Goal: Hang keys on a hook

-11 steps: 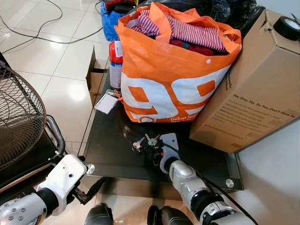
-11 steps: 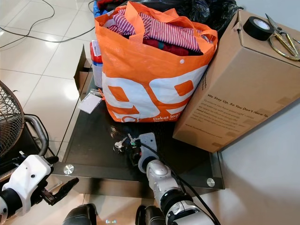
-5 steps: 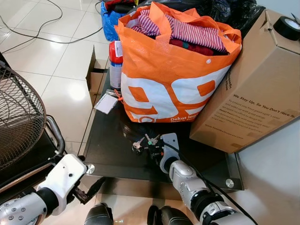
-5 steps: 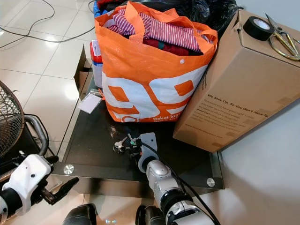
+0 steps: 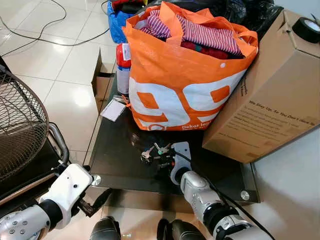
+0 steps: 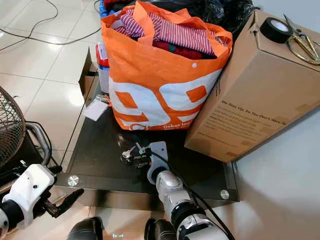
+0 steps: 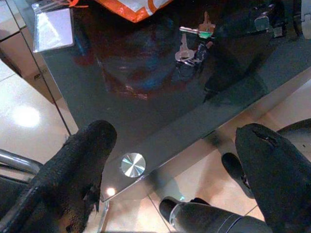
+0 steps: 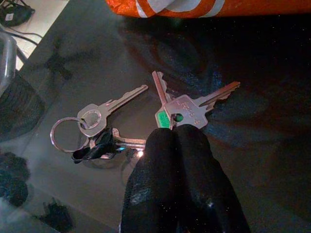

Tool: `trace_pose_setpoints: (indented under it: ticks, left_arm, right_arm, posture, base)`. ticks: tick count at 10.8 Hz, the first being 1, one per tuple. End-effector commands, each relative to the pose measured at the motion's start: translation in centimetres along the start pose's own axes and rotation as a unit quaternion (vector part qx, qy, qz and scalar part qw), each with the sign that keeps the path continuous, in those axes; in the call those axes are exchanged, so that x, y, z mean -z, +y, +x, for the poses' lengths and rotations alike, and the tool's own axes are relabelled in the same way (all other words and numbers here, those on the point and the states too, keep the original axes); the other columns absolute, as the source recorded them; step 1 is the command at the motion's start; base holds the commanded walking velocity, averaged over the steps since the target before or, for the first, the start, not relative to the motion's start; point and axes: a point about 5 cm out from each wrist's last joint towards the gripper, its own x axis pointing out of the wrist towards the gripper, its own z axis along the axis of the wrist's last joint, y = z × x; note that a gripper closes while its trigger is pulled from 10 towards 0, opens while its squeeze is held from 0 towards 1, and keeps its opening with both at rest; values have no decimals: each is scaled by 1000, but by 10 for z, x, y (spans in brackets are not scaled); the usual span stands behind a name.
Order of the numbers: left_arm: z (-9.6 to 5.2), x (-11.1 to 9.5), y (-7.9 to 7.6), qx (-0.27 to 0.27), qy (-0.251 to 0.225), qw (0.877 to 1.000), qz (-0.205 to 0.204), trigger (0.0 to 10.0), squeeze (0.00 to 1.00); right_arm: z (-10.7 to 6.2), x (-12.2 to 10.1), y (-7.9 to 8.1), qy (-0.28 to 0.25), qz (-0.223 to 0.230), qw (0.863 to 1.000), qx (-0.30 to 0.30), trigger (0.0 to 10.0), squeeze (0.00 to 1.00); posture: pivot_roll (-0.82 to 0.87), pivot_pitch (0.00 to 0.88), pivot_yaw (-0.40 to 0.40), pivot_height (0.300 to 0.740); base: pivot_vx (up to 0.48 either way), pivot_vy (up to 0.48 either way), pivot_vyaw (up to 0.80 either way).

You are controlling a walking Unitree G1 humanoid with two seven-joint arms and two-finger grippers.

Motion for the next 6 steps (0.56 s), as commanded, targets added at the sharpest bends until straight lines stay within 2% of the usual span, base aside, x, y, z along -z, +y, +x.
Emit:
trace_pose_setpoints:
  ticks: [1,6]
  left_arm:
    - [0,-2,-7,12,-5,1000,-4,10000,0]
    - [0,-2,-7,12,-5,1000,-4,10000,0]
  right_arm:
    - [12,-8,104,-15,74,991,-110,0,0]
    - [12,-8,104,-15,74,991,-110,0,0]
  posture:
    - [135,208,-165,740]
    - [135,208,-165,740]
  base:
    - [0,0,0]
    - [0,0,0]
